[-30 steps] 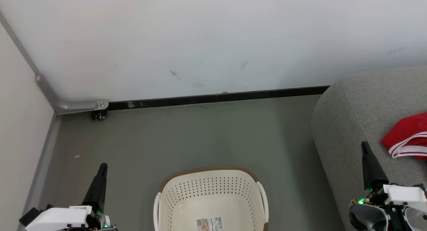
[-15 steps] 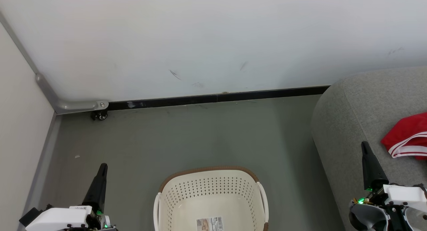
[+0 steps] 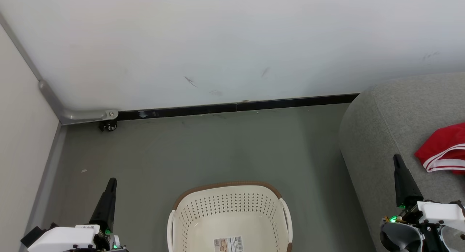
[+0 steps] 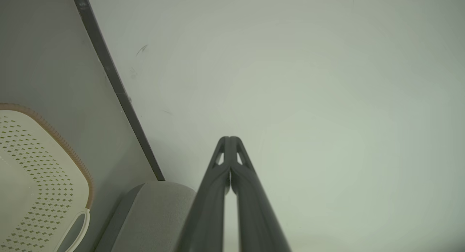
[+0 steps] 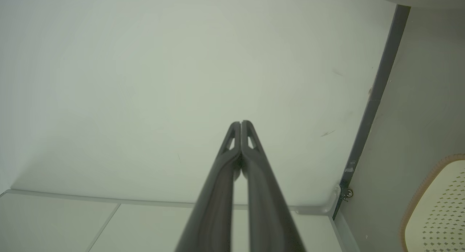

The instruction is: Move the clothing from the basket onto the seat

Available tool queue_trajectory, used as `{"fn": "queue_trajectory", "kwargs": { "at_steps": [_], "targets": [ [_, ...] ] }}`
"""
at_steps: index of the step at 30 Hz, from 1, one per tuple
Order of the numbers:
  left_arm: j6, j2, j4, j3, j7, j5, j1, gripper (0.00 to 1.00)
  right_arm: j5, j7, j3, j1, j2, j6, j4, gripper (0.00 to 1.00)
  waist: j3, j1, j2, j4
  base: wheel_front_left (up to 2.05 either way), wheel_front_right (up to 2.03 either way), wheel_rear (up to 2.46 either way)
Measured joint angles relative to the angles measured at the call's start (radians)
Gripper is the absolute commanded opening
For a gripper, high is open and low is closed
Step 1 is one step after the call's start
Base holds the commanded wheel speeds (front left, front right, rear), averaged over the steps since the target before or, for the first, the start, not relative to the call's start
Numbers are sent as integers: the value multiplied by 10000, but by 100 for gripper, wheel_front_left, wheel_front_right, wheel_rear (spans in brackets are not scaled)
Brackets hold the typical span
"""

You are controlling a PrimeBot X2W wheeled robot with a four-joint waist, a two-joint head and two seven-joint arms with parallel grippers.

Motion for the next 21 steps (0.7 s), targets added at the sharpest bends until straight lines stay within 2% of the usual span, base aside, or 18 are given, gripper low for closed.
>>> {"fn": "queue_trajectory", "kwargs": {
  "at_steps": [21],
  "targets": [
    [-23,-4,25,4,2,2,-40,0,0,0,0,0,0,0,0,0,0,0,0,0,0,0,0]
  ]
}}
